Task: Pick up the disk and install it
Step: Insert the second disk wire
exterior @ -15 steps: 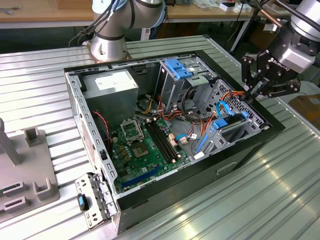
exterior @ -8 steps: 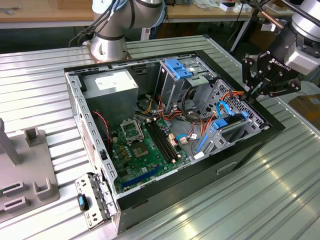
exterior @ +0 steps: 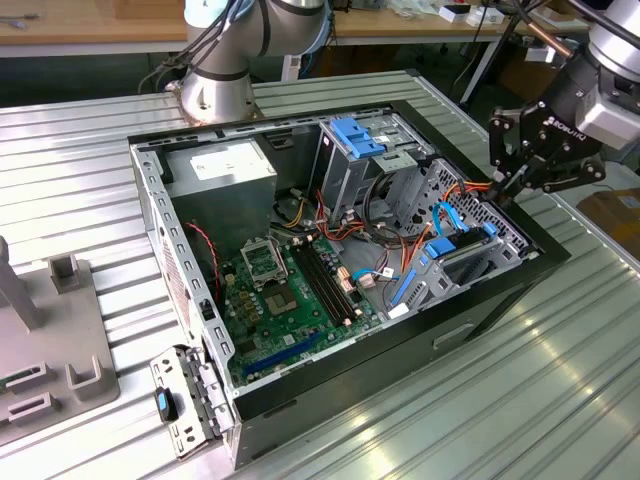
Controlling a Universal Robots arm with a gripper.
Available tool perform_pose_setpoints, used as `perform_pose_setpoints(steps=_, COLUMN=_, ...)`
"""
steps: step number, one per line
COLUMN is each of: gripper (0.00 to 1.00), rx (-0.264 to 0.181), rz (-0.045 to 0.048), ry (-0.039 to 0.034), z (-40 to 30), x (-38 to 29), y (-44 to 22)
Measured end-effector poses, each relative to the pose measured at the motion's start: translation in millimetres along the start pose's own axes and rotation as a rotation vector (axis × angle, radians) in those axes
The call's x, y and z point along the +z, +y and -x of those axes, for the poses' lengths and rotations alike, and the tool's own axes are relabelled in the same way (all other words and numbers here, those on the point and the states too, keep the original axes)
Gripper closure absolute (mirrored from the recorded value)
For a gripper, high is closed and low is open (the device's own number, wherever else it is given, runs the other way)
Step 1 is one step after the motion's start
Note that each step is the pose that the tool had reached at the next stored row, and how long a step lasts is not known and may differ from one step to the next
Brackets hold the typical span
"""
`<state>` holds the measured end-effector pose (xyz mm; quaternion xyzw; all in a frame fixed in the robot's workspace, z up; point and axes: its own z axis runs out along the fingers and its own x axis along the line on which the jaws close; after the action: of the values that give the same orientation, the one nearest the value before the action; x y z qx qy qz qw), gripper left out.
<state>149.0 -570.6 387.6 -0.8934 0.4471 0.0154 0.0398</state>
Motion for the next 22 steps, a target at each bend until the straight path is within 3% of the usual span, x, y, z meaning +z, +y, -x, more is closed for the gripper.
perform_pose_setpoints(steps=3, gripper=0.76, rx=-0.015, rz=0.0007, ry=-0.0012, z=-5.2, x=0.1, y=-7.0)
perform_pose_setpoints(steps=5, gripper=0.76, rx=-0.039, rz=0.0018, ry=-0.0032, z=-13.3, x=0.2, y=-17.7)
perform_pose_setpoints(steps=12, gripper=0.76, rx=-0.079, rz=0.0042, ry=-0.0056, z=-26.6, x=0.4, y=-36.3)
perform_pose_setpoints(steps=22, gripper=0.76, rx=-0.080, rz=0.0043, ry=-0.0058, z=-27.0, x=0.6, y=-39.4)
